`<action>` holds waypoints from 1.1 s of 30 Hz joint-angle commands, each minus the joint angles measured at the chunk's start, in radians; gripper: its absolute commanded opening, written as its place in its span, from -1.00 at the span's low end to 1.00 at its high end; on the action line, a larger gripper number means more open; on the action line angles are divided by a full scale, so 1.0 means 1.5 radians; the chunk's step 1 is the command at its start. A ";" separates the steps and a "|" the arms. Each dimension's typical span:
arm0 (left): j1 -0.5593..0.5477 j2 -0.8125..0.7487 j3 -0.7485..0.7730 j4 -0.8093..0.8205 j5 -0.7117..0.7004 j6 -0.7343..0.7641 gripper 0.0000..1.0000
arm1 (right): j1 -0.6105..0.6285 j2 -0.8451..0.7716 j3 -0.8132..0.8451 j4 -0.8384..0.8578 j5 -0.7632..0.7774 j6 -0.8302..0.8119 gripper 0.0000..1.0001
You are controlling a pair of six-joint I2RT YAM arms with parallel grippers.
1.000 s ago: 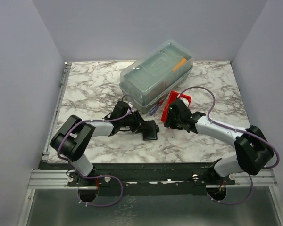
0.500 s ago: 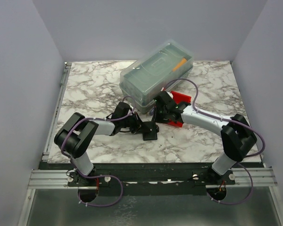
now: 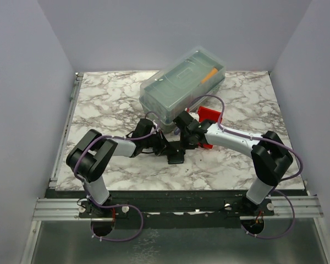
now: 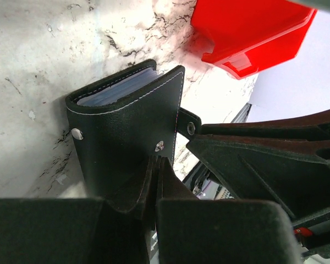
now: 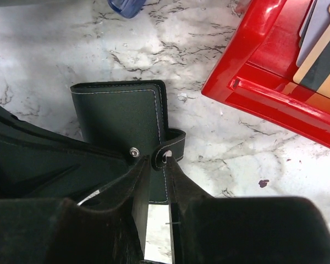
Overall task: Put the credit cards into the card holder
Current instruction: Close the card holder at the center of the board.
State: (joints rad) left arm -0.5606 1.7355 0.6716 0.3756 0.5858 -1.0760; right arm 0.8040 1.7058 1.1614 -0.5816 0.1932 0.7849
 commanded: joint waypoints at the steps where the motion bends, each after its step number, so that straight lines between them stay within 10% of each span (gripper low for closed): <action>1: -0.007 0.029 -0.007 -0.042 -0.052 0.024 -1.00 | 0.004 0.017 0.026 -0.030 0.032 0.003 -0.61; 8: -0.006 -0.003 0.002 -0.076 -0.046 0.049 -1.00 | 0.004 0.025 0.032 -0.036 0.052 -0.003 -0.67; 16: 0.001 -0.063 0.060 -0.182 -0.028 0.097 -0.56 | 0.004 0.007 -0.002 -0.021 0.085 -0.004 -0.99; 33: 0.008 -0.015 0.068 -0.222 -0.067 0.131 -0.82 | 0.001 -0.147 -0.223 0.270 -0.012 -0.035 -1.00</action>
State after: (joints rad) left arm -0.5320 1.6764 0.7635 0.0643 0.5217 -0.9043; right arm 0.8040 1.5276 0.8692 -0.3046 0.2211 0.7464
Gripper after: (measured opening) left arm 0.095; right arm 0.004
